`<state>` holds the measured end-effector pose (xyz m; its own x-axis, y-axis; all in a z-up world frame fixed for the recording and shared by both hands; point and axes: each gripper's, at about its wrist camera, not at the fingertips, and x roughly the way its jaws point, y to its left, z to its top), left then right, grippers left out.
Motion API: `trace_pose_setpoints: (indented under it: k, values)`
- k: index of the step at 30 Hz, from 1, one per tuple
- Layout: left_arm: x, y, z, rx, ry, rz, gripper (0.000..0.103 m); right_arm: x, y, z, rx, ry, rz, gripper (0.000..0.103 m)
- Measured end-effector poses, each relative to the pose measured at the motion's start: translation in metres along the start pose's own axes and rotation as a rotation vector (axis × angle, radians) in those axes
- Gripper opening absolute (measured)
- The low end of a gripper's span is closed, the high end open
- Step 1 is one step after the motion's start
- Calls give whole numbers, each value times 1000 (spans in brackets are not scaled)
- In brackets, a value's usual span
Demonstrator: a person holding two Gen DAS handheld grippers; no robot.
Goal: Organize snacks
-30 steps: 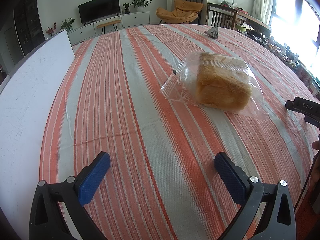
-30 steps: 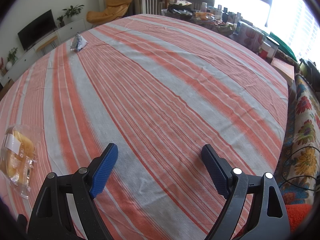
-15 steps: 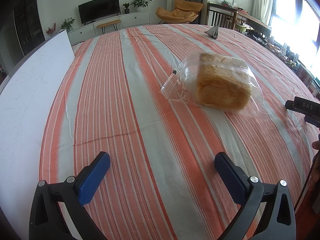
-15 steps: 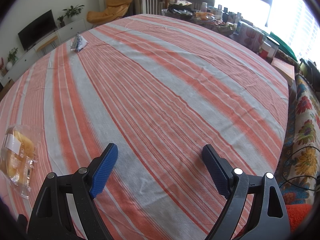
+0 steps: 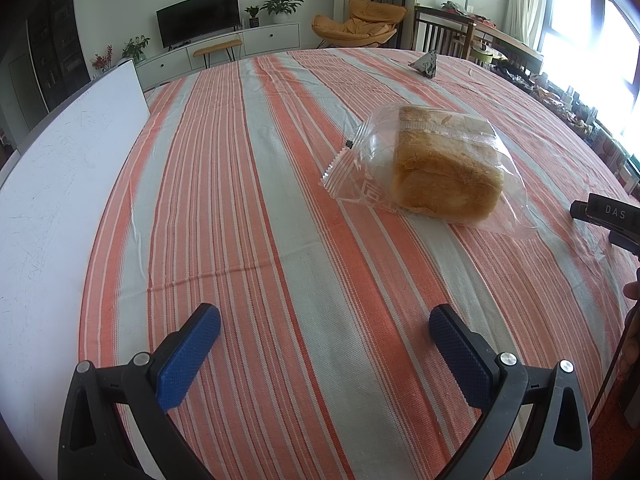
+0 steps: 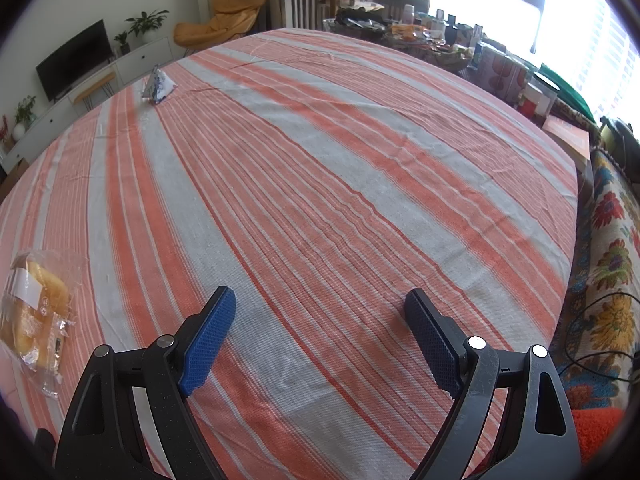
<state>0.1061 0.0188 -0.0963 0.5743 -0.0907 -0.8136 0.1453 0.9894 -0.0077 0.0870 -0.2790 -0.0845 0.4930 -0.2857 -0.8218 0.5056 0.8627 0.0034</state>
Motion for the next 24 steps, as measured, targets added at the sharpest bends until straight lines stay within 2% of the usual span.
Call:
trace_pose_setpoints:
  k: [10, 14, 20, 24]
  values:
    - [-8, 1, -9, 53, 38, -35, 103, 0, 0, 0, -1, 0, 1, 91]
    - [-14, 2, -9, 45, 52, -64, 103, 0, 1, 0, -1, 0, 1, 91]
    - [-32, 4, 7, 1, 29, -134, 103, 0, 0, 0, -1, 0, 2, 91]
    - [-46, 5, 29, -19, 15, -209, 103, 0, 1, 0, 0, 0, 1, 91]
